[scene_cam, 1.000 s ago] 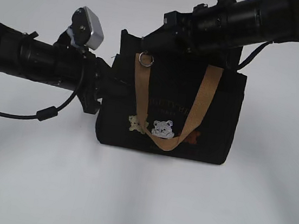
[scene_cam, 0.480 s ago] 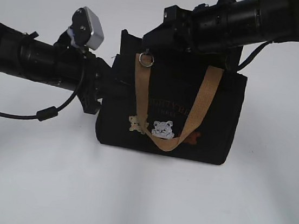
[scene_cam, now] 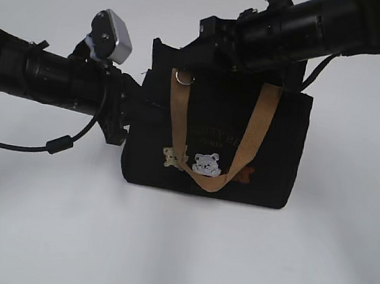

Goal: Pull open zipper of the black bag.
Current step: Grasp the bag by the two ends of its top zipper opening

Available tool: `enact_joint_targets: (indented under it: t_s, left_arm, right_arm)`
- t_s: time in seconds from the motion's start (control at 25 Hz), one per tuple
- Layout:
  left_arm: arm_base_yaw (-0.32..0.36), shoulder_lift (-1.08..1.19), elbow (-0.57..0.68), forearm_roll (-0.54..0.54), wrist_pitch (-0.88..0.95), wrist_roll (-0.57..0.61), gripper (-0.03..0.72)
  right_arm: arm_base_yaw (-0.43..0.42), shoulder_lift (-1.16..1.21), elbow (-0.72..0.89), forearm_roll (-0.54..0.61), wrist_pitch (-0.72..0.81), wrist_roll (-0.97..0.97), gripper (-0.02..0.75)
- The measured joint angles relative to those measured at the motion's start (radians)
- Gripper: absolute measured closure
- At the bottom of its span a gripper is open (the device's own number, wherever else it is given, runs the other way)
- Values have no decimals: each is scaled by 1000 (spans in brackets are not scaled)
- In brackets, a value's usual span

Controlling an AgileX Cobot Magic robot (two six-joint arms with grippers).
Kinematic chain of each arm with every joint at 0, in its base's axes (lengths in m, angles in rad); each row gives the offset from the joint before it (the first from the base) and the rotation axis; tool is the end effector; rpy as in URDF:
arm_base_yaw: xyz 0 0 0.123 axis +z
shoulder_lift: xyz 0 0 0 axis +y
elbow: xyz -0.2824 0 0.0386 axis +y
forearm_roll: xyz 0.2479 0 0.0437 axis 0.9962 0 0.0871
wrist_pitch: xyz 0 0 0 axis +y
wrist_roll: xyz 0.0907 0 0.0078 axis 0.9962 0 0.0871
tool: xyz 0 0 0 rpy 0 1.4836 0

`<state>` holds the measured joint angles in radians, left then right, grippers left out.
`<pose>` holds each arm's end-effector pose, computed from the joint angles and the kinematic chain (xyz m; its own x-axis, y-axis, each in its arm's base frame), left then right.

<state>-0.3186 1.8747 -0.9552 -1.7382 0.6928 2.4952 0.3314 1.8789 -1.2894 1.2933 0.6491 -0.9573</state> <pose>0.3245 -0.1675 0.1650 -0.0047 0.5336 -0.8457 0.9293 0.3147 0.1934 0.3695 0.1832 0.2308 -0.7743 -0.0368 -0.6318 -0.4939 0.6593 0.5669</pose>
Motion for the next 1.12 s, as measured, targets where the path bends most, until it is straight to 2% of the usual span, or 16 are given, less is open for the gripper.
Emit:
enact_joint_targets:
  t_s: [0.28, 0.48, 0.6, 0.88, 1.12]
  left_arm:
    - [0, 0, 0, 2, -7, 0, 622]
    - [0, 0, 0, 2, -7, 0, 622]
    - [0, 0, 0, 2, -8, 0, 622]
    - [-2, 0, 0, 2, -10, 0, 622]
    - [-2, 0, -2, 2, -5, 0, 622]
  right_arm:
    - [36, 0, -1, -22, -69, -1, 479]
    - [36, 0, -1, -24, -74, 9, 650]
    - [37, 0, -1, -24, -75, 30, 720]
    - [9, -2, -1, -23, -50, 83, 737]
    - [-71, -21, -1, -26, 45, 110, 738]
